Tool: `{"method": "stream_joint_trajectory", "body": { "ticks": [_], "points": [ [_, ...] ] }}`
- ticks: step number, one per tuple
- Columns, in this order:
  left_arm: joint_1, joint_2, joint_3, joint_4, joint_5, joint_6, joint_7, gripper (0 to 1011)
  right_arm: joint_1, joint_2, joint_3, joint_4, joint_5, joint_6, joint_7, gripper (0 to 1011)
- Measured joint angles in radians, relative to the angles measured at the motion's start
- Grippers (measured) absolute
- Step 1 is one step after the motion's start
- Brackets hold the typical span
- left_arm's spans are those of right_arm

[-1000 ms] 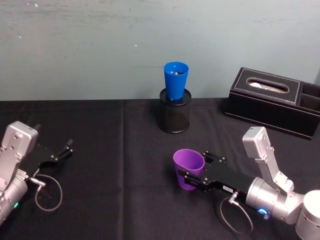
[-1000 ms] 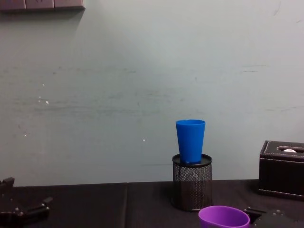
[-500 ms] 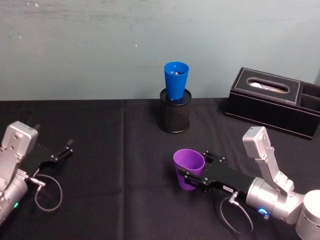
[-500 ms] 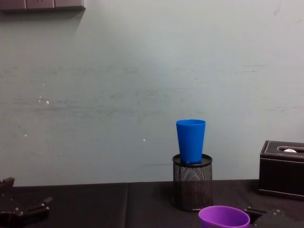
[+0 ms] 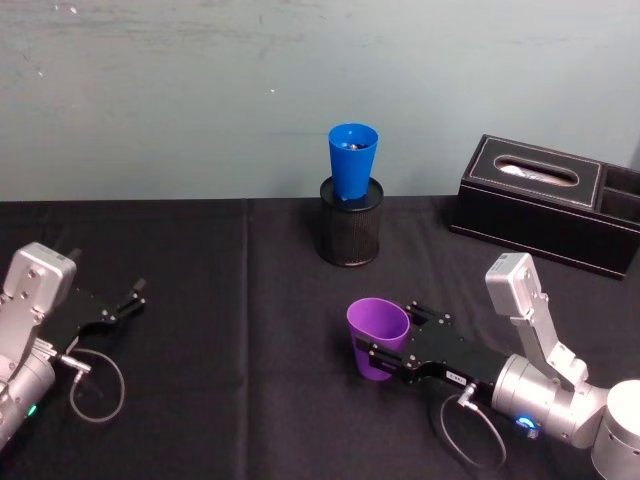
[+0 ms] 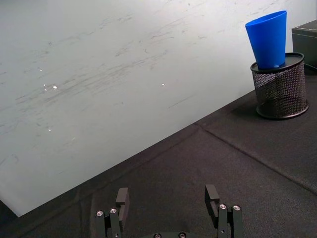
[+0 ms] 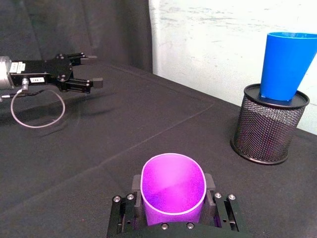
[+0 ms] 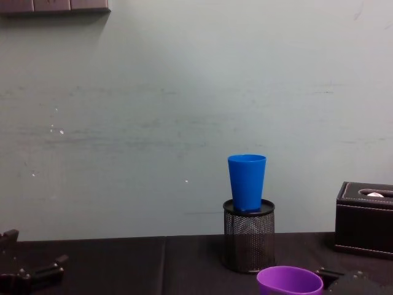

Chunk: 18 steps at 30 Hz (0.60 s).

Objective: Pick up one cup with a gripper and tap it against the other cup.

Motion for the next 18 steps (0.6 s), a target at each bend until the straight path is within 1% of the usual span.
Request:
{"method": "stream_joint_trajectory", "body": {
  "ticks": [18],
  "points": [
    [0.0, 0.0, 0.0, 0.0, 0.0, 0.0, 0.0, 1000, 0.0, 0.0, 0.0, 0.0, 0.0, 0.0, 0.0, 715]
  ]
}}
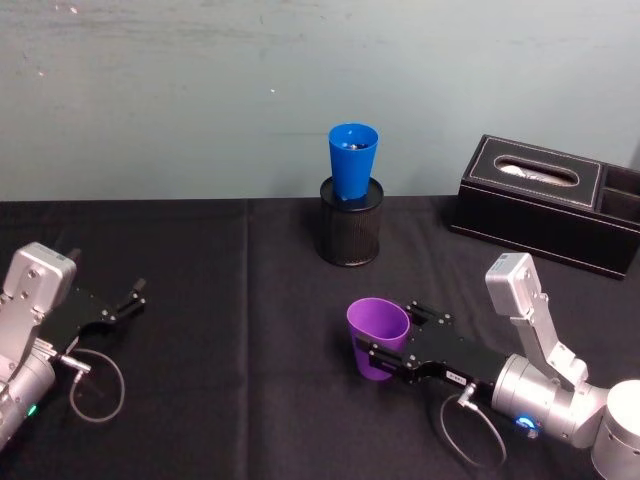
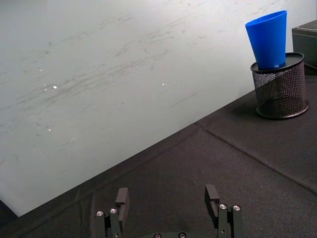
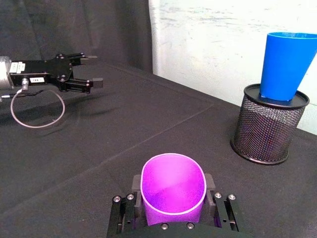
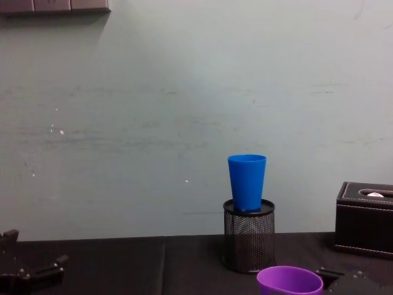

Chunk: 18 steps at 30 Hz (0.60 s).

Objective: Pick up one cup with a gripper and tap it against the other cup.

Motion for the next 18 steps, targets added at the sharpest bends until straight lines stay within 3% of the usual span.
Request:
{"method": "stream_joint_trajectory", "body": {
  "ticks": [7, 18],
  "points": [
    [0.0, 0.0, 0.0, 0.0, 0.0, 0.0, 0.0, 1000, 0.0, 0.0, 0.0, 0.0, 0.0, 0.0, 0.0, 728],
    [0.0, 0.0, 0.0, 0.0, 0.0, 0.0, 0.0, 1000, 0.0, 0.0, 0.0, 0.0, 0.0, 0.0, 0.0, 1003]
  ]
}}
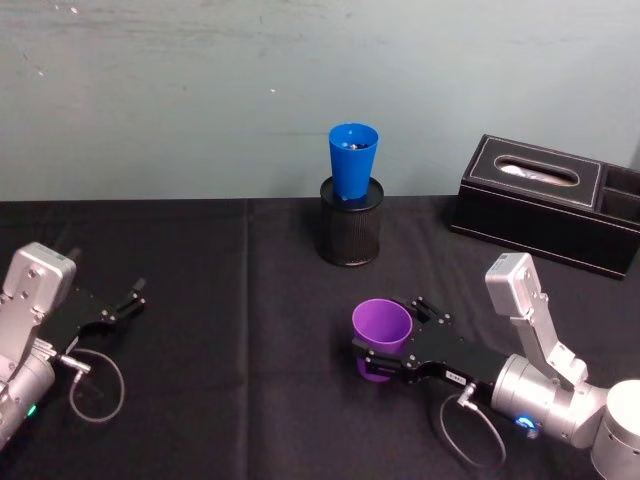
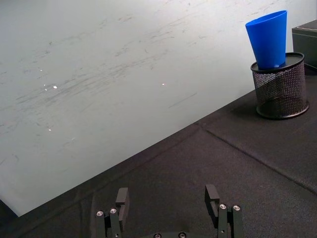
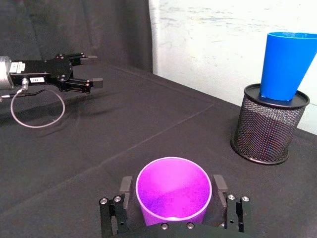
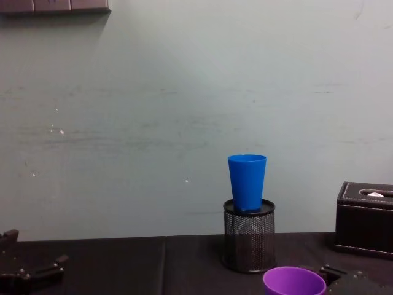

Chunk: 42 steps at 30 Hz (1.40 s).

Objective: Pick up one cup with a gripper and tap it against the other cup.

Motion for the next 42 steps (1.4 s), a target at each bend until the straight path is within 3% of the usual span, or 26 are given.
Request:
{"method": "stream_joint_trajectory", "body": {
  "ticks": [12, 24, 27, 33, 37, 42],
  "points": [
    [0.0, 0.0, 0.0, 0.0, 0.0, 0.0, 0.0, 1000, -0.009, 0.0, 0.009, -0.01, 0.002, -0.024, 0.004, 1003],
    [0.0, 0.0, 0.0, 0.0, 0.0, 0.0, 0.0, 1000, -0.059, -0.012, 0.079, -0.072, 0.068, -0.113, 0.006, 1003],
    [0.0, 0.0, 0.0, 0.0, 0.0, 0.0, 0.0, 1000, -0.072, -0.019, 0.096, -0.089, 0.059, -0.118, -0.039, 1003],
    [0.0, 0.0, 0.0, 0.0, 0.0, 0.0, 0.0, 1000, -0.111, -0.061, 0.149, -0.129, -0.038, -0.092, -0.243, 1003],
    [0.0, 0.0, 0.0, 0.0, 0.0, 0.0, 0.0, 1000, -0.12, -0.086, 0.168, -0.133, -0.097, -0.06, -0.345, 1003],
    [0.0, 0.0, 0.0, 0.0, 0.0, 0.0, 0.0, 1000, -0.122, -0.109, 0.183, -0.129, -0.153, -0.013, -0.428, 1003]
  ]
}}
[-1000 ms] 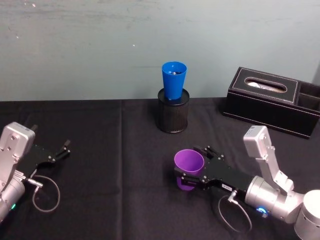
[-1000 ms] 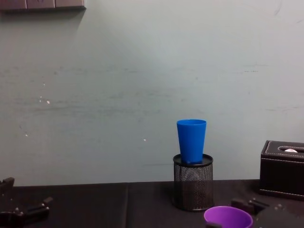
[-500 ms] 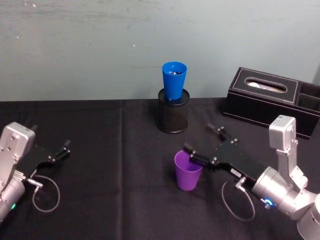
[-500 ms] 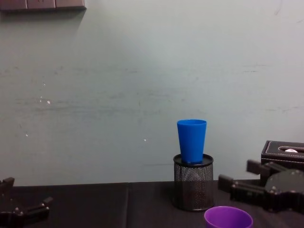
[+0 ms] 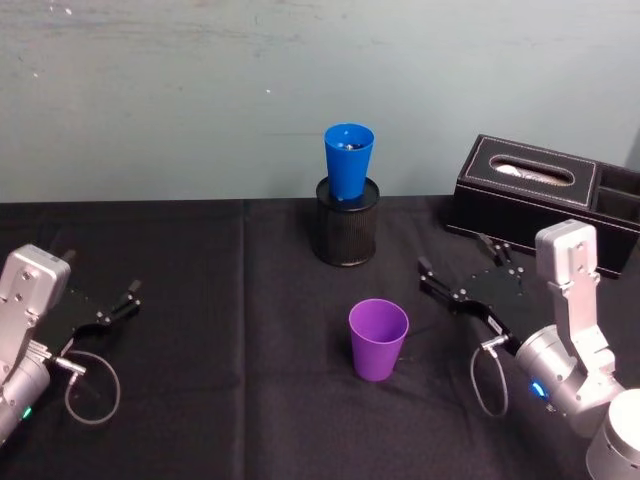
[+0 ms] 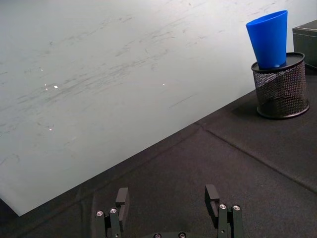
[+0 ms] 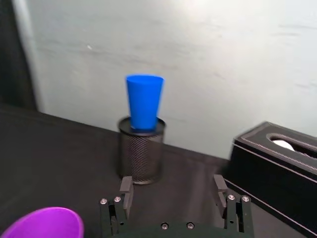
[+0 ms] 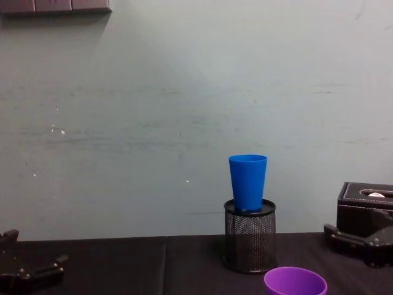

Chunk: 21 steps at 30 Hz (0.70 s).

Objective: Pick up one cup with a gripper and tap it against the other cup.

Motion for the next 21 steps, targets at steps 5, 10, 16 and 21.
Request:
{"method": "stream_joint_trajectory", "body": {
  "ticks": [5, 10, 16, 21],
  "points": [
    [0.0, 0.0, 0.0, 0.0, 0.0, 0.0, 0.0, 1000, 0.004, -0.018, 0.008, 0.011, -0.044, 0.041, -0.043, 1003],
    [0.0, 0.0, 0.0, 0.0, 0.0, 0.0, 0.0, 1000, 0.007, -0.028, 0.016, 0.021, -0.062, 0.059, -0.049, 1003],
    [0.0, 0.0, 0.0, 0.0, 0.0, 0.0, 0.0, 1000, 0.007, -0.031, 0.021, 0.024, -0.06, 0.06, -0.041, 1003],
    [0.0, 0.0, 0.0, 0.0, 0.0, 0.0, 0.0, 1000, 0.007, -0.03, 0.02, 0.023, -0.062, 0.061, -0.044, 1003]
  ]
}}
